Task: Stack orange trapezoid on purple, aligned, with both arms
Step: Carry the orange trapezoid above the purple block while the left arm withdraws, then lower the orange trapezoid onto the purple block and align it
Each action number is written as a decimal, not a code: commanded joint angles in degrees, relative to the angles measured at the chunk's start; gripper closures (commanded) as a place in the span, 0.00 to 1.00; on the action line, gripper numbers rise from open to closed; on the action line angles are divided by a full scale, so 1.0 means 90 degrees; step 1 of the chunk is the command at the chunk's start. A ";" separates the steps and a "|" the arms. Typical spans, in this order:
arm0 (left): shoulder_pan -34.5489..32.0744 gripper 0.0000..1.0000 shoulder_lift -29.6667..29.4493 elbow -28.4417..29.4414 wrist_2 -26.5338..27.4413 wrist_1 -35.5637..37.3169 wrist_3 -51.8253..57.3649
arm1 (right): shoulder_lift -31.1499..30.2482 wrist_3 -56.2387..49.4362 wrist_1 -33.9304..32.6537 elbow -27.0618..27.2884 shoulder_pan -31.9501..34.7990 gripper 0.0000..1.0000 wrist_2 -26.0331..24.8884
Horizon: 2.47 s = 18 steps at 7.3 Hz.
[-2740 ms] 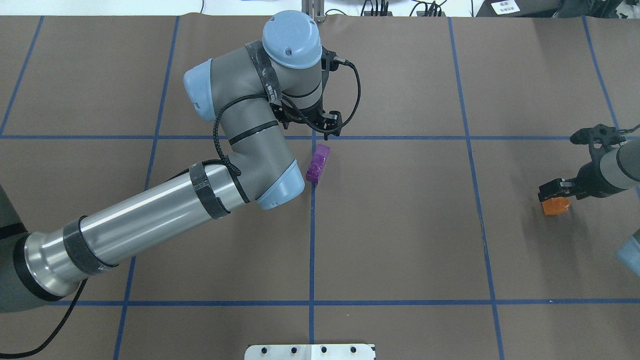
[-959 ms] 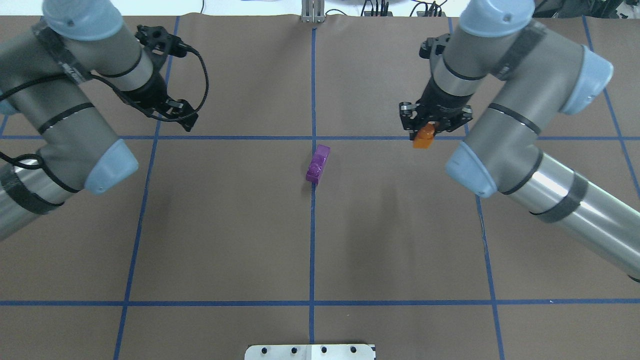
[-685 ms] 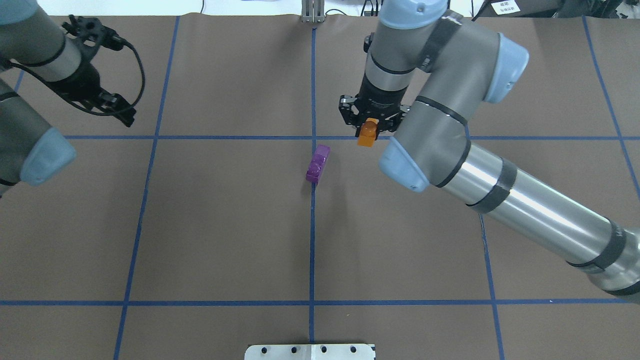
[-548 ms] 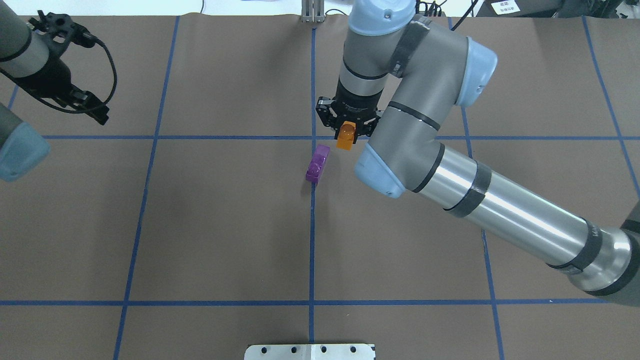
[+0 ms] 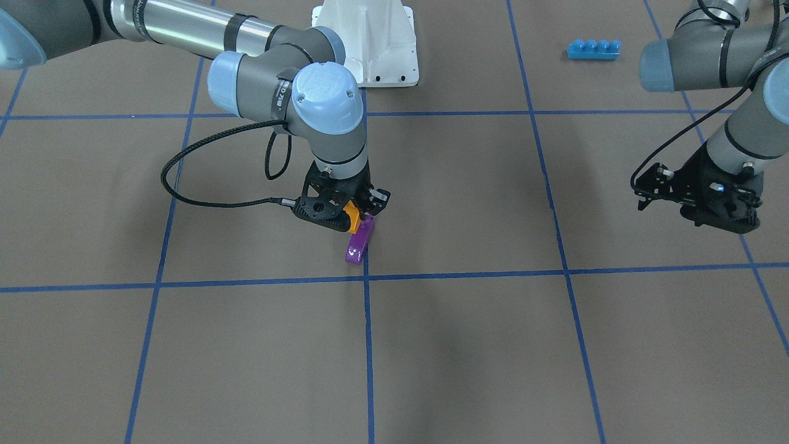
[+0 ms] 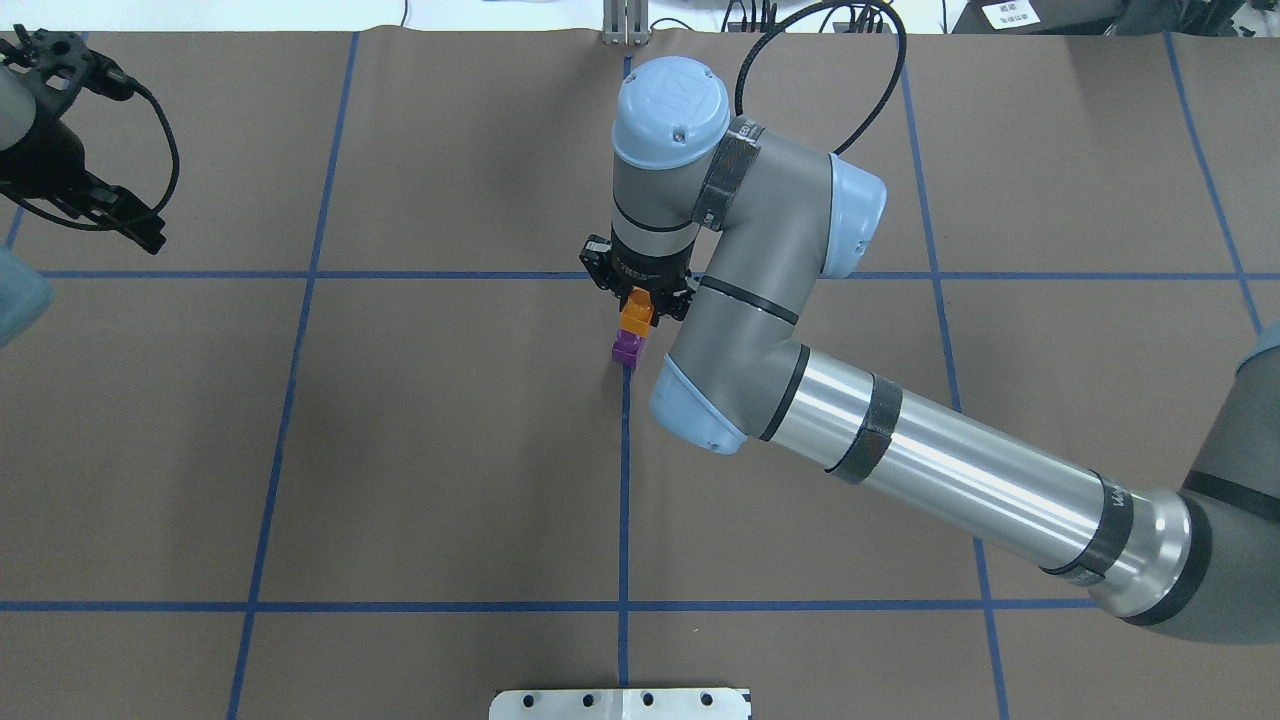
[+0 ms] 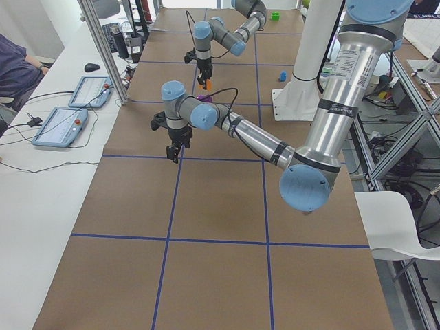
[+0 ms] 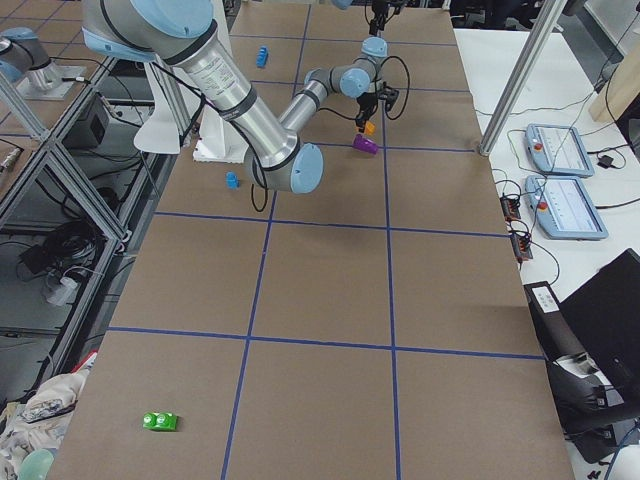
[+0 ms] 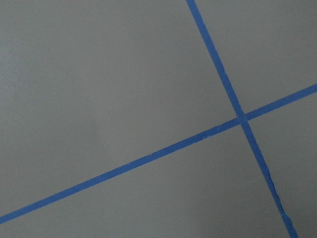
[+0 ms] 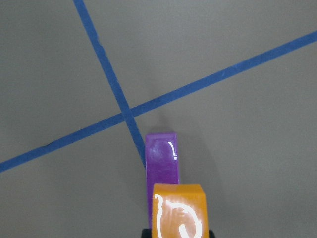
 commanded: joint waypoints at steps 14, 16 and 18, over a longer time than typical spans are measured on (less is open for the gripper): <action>0.0009 0.00 0.0008 0.0122 -0.0023 -0.0051 0.0052 | 0.0411 0.0027 0.0050 -0.0826 -0.0226 1.00 -0.0296; 0.0009 0.00 0.0008 0.0122 -0.0023 -0.0051 0.0052 | 0.0411 0.0027 0.0050 -0.0845 -0.0314 1.00 -0.0413; 0.0009 0.00 0.0008 0.0161 -0.0023 -0.0060 0.0052 | 0.0392 0.0027 0.0050 -0.0865 -0.0363 1.00 -0.0481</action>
